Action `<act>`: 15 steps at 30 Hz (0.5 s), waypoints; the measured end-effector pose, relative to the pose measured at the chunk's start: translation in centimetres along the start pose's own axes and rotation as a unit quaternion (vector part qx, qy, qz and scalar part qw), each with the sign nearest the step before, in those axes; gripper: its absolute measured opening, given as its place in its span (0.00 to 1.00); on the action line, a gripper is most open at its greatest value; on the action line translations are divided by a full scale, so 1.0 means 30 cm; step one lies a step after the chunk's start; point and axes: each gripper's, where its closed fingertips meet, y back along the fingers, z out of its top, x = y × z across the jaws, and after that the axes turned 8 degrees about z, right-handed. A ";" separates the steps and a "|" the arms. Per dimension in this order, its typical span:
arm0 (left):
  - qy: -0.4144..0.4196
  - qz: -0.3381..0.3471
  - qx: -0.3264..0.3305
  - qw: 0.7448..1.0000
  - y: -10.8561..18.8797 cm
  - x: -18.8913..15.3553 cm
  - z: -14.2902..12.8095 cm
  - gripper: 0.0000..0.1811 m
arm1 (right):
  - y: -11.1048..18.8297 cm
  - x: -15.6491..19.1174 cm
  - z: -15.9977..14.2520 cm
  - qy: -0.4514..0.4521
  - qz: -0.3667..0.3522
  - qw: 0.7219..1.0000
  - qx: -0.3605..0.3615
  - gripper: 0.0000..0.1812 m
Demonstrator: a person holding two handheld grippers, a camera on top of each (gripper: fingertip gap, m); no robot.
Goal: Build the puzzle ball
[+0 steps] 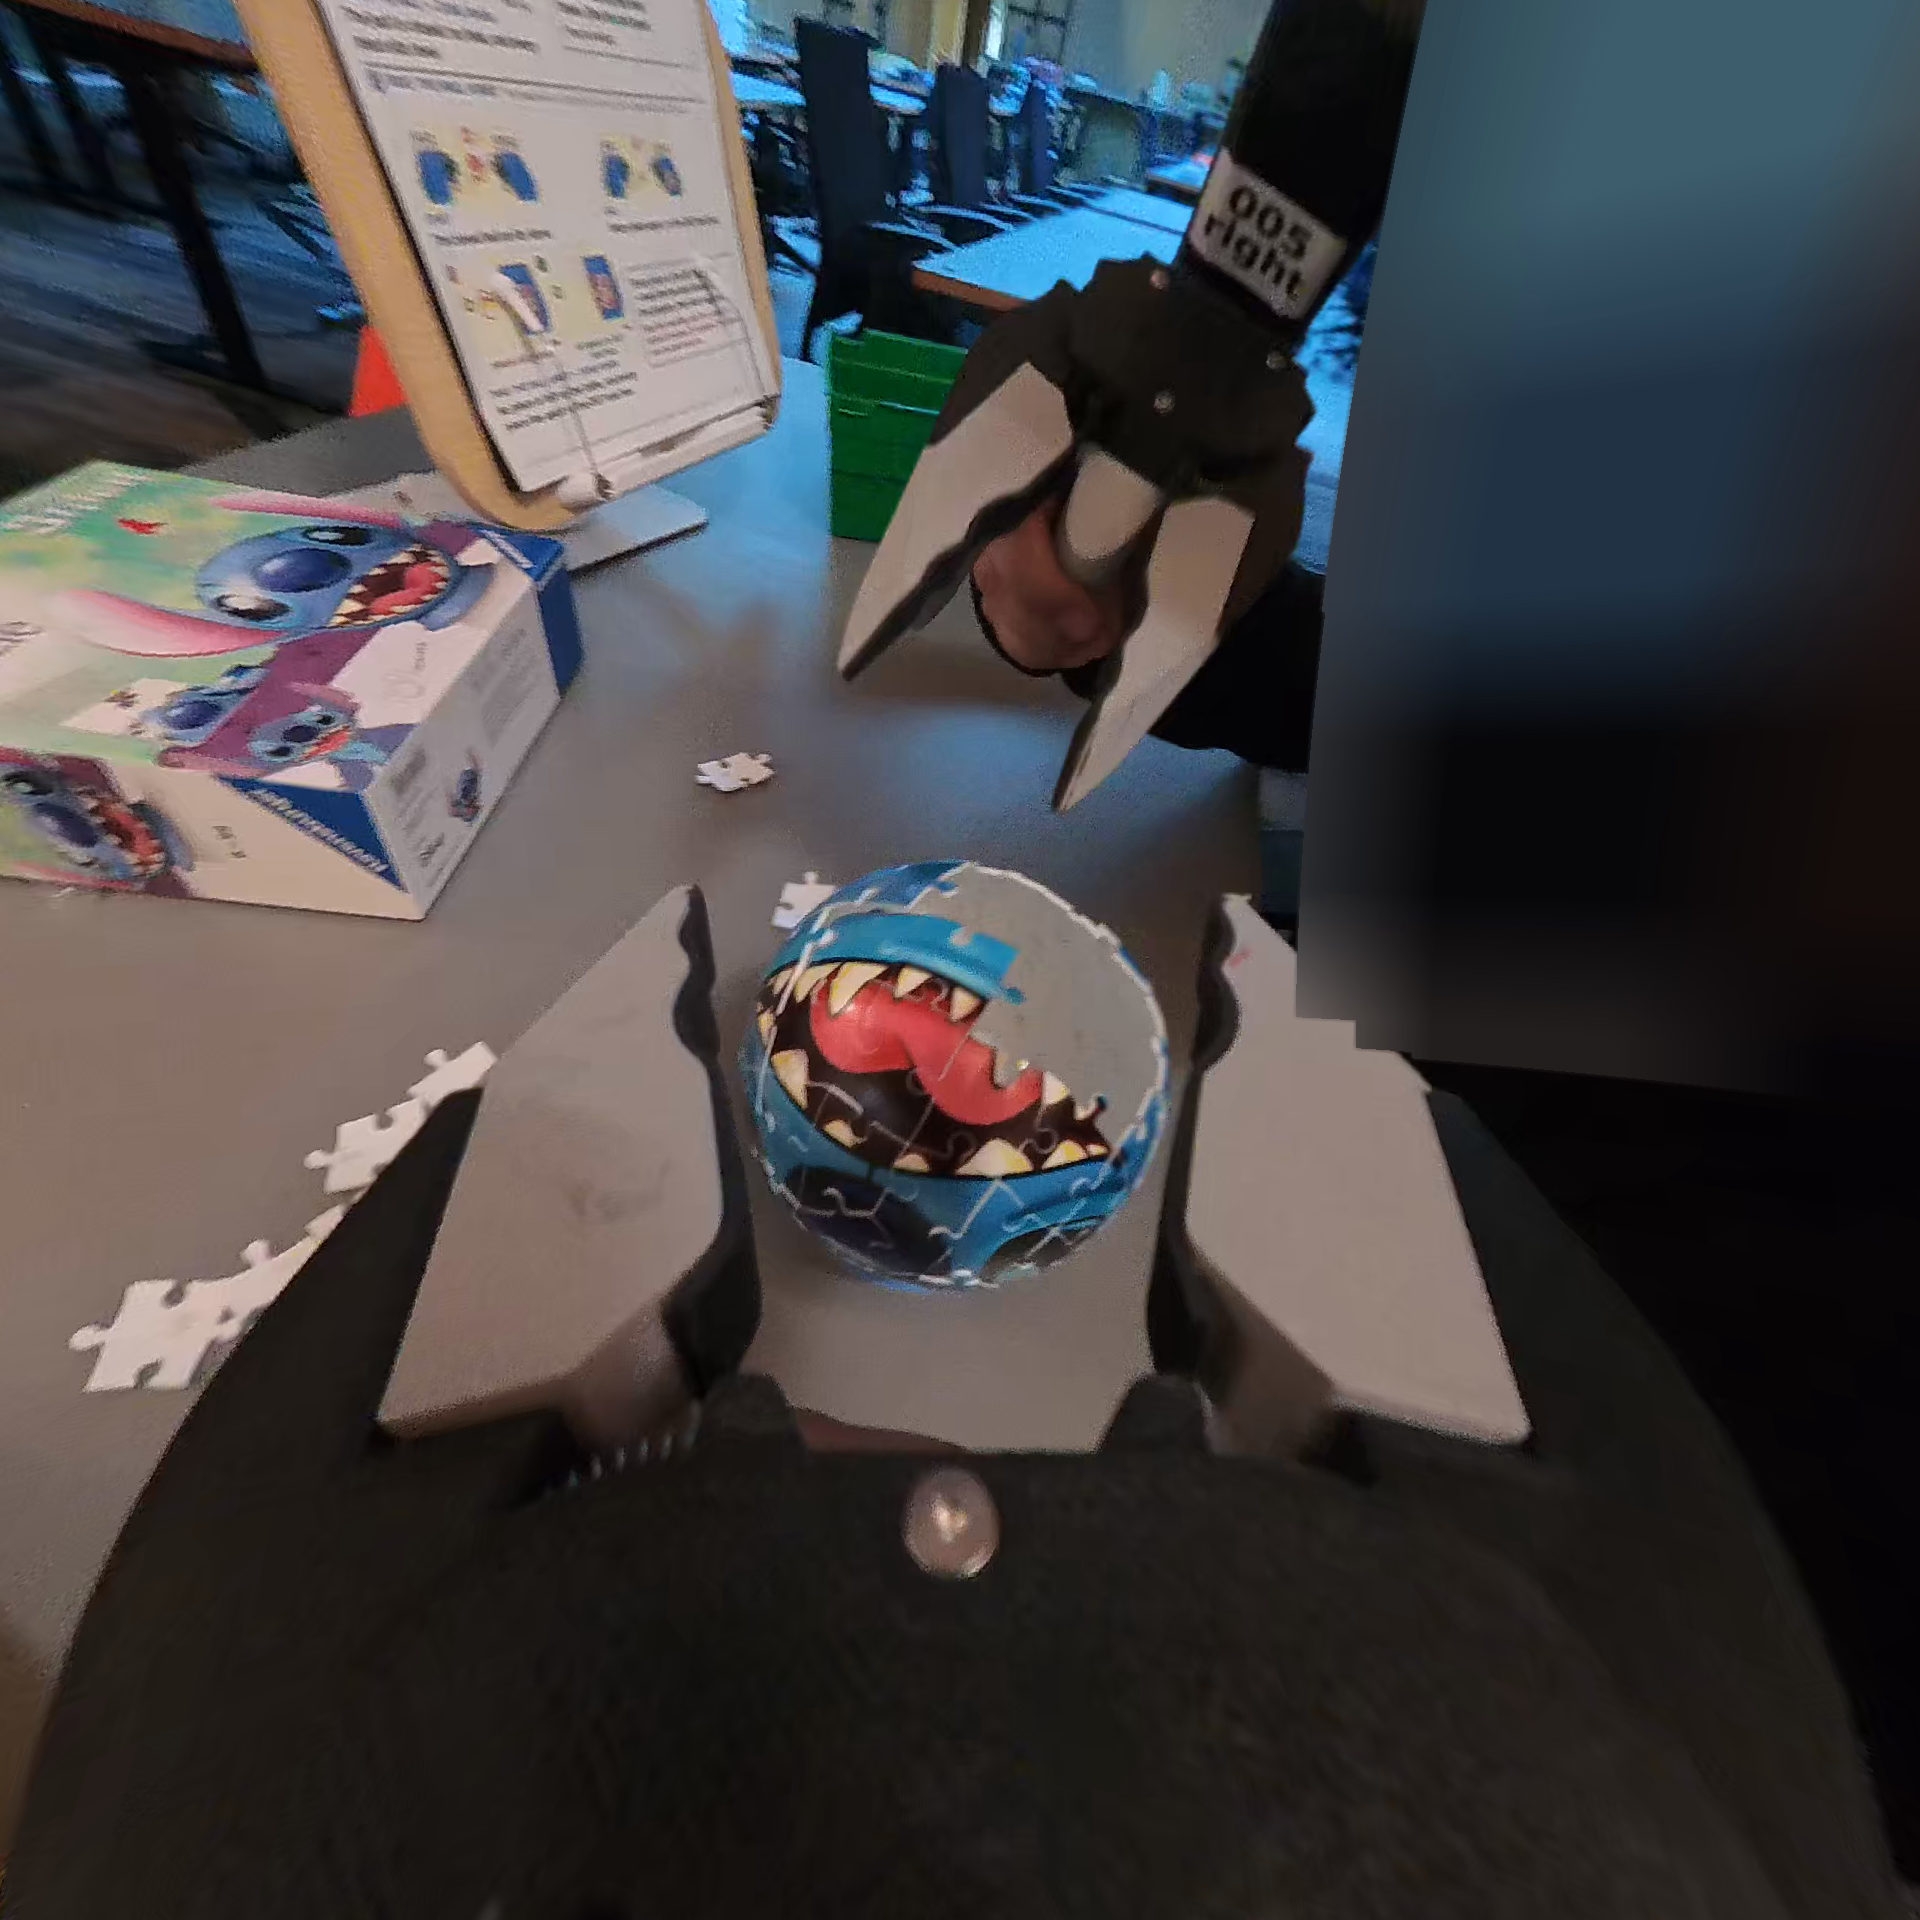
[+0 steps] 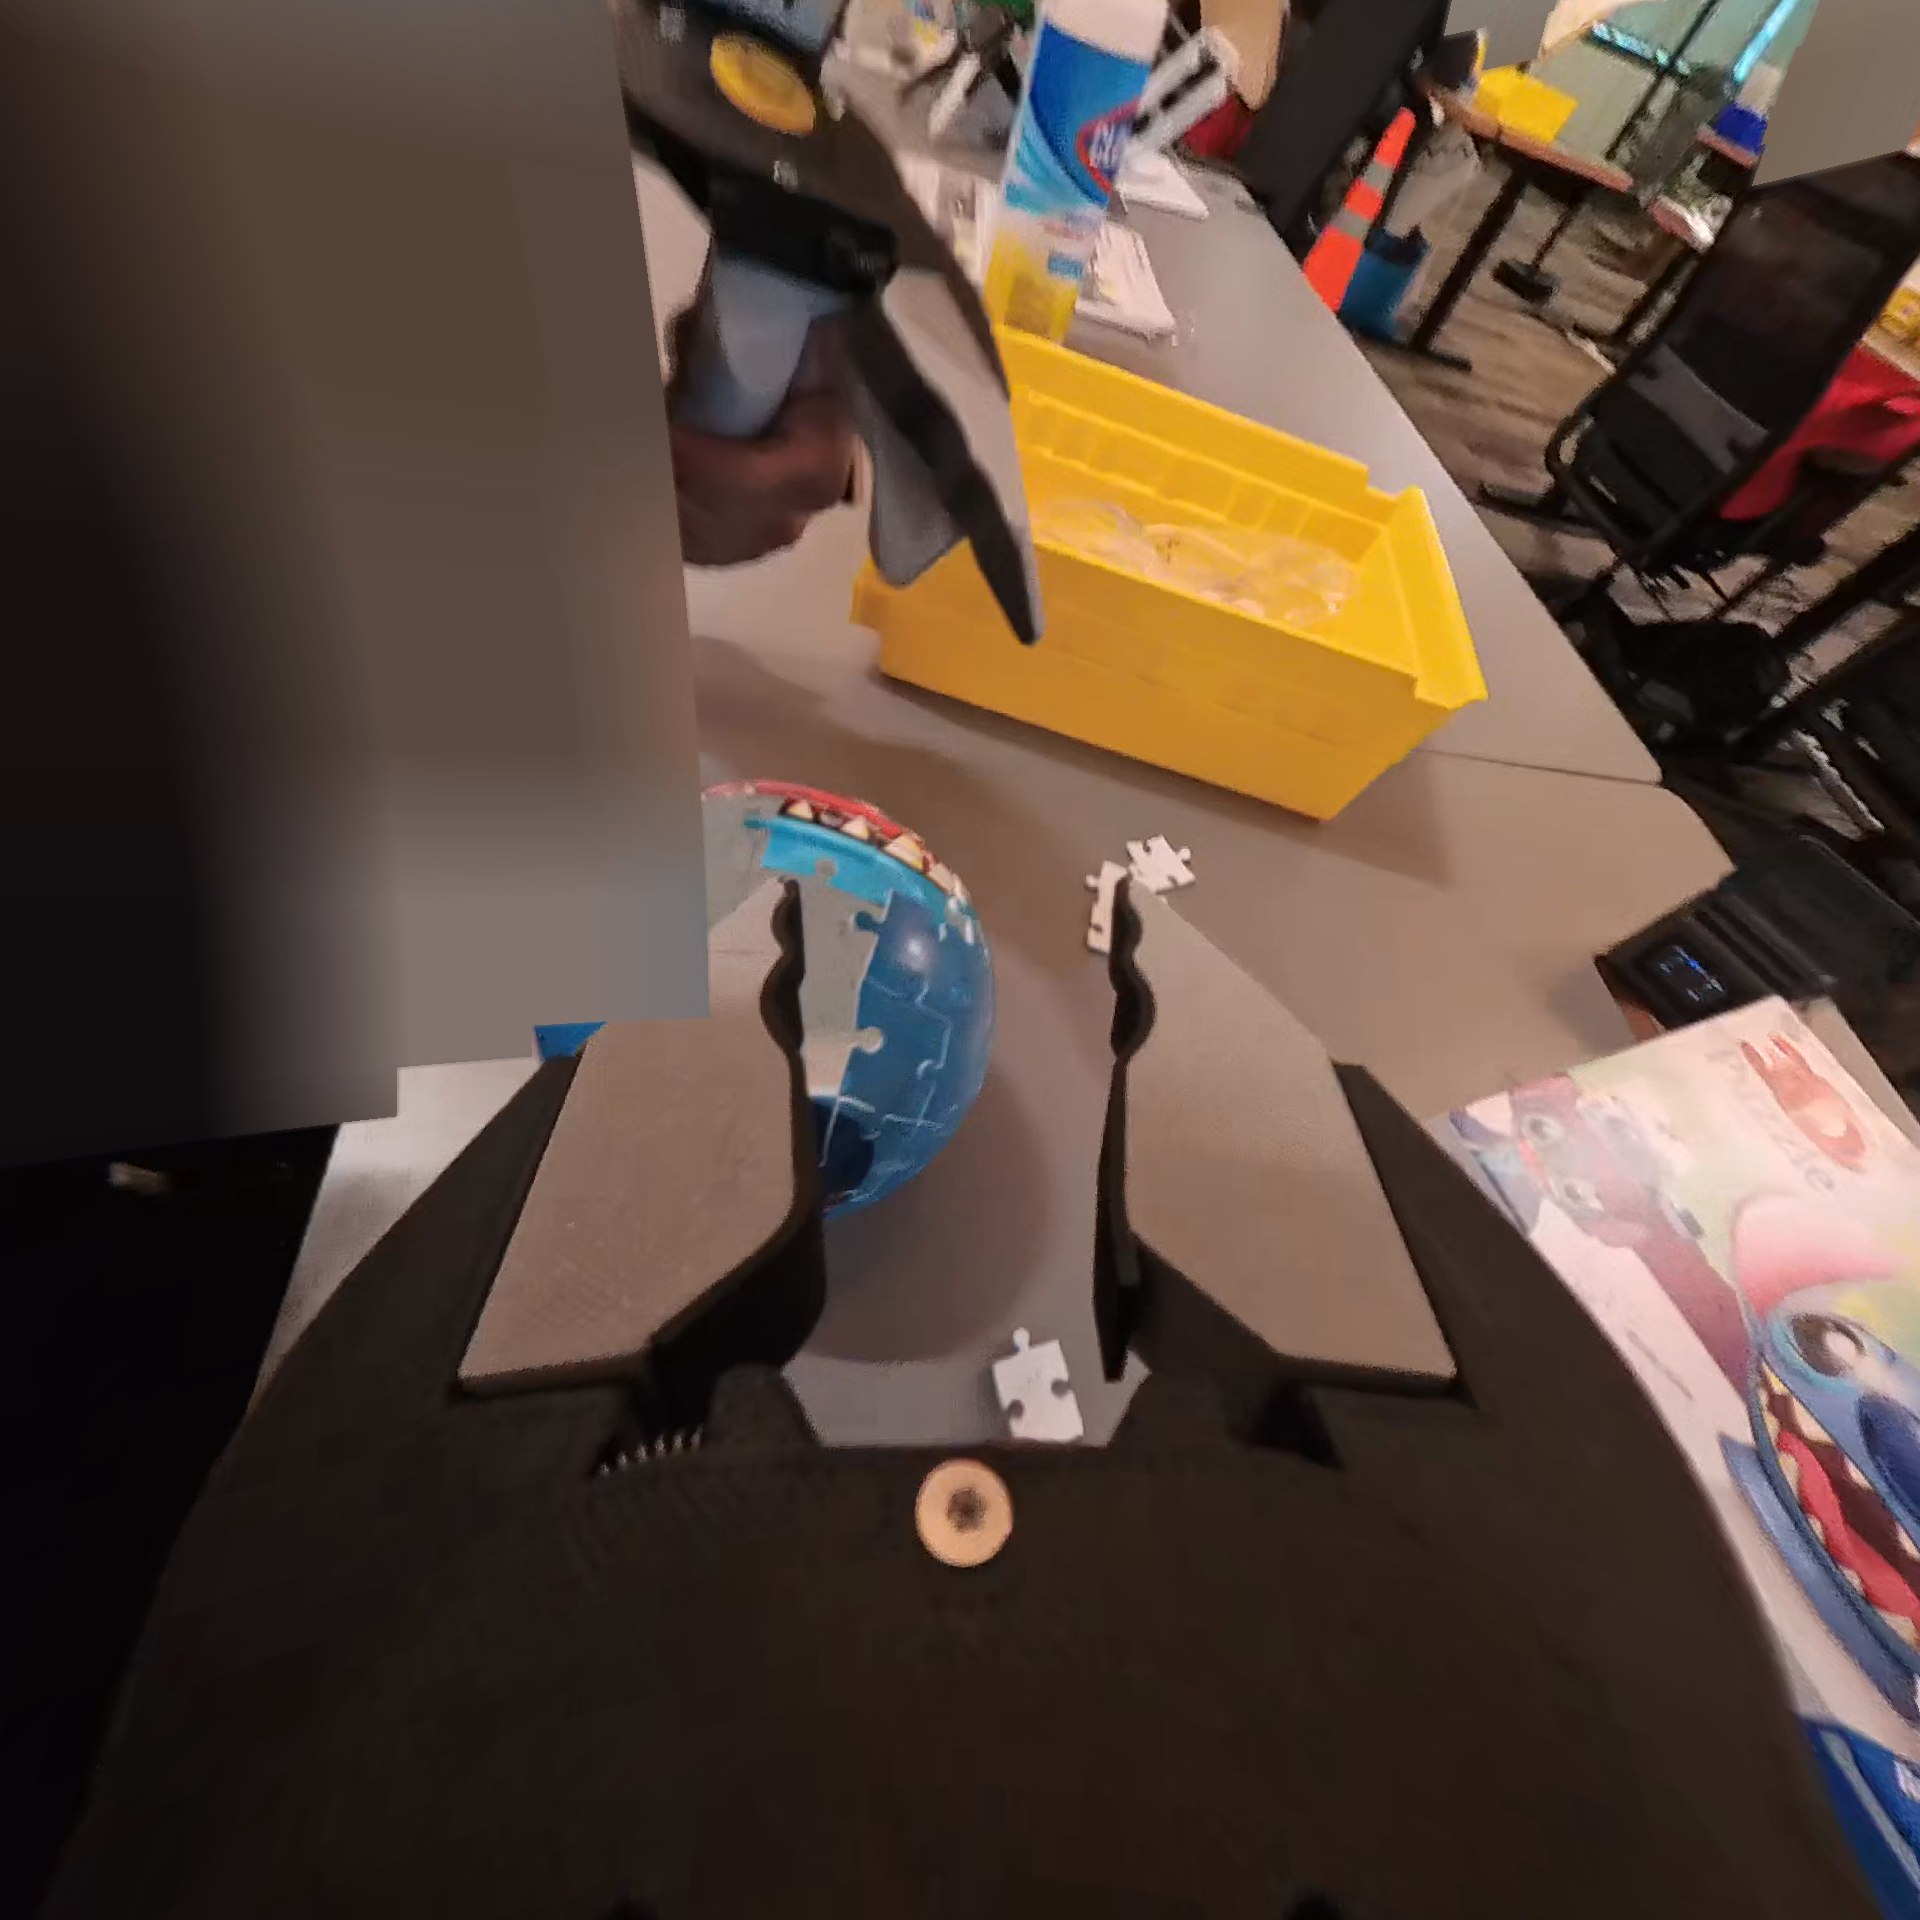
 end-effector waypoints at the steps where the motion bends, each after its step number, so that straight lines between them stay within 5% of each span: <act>1: 0.001 -0.020 0.008 1.000 0.000 -0.016 0.010 0.51 | -0.007 0.015 -0.007 0.004 -0.010 1.000 0.015 0.31; 9: 0.033 -0.083 0.050 0.995 -0.058 -0.003 0.060 0.48 | -0.018 0.041 -0.047 0.019 -0.140 0.982 0.128 0.29; 13: 0.151 0.005 0.026 0.988 -0.117 0.101 0.081 0.25 | -0.013 0.069 -0.051 0.032 -0.187 0.969 0.161 0.30; 15: 0.160 0.033 0.004 0.986 -0.117 0.122 0.085 0.00 | -0.006 0.073 -0.056 0.039 -0.214 0.960 0.174 0.29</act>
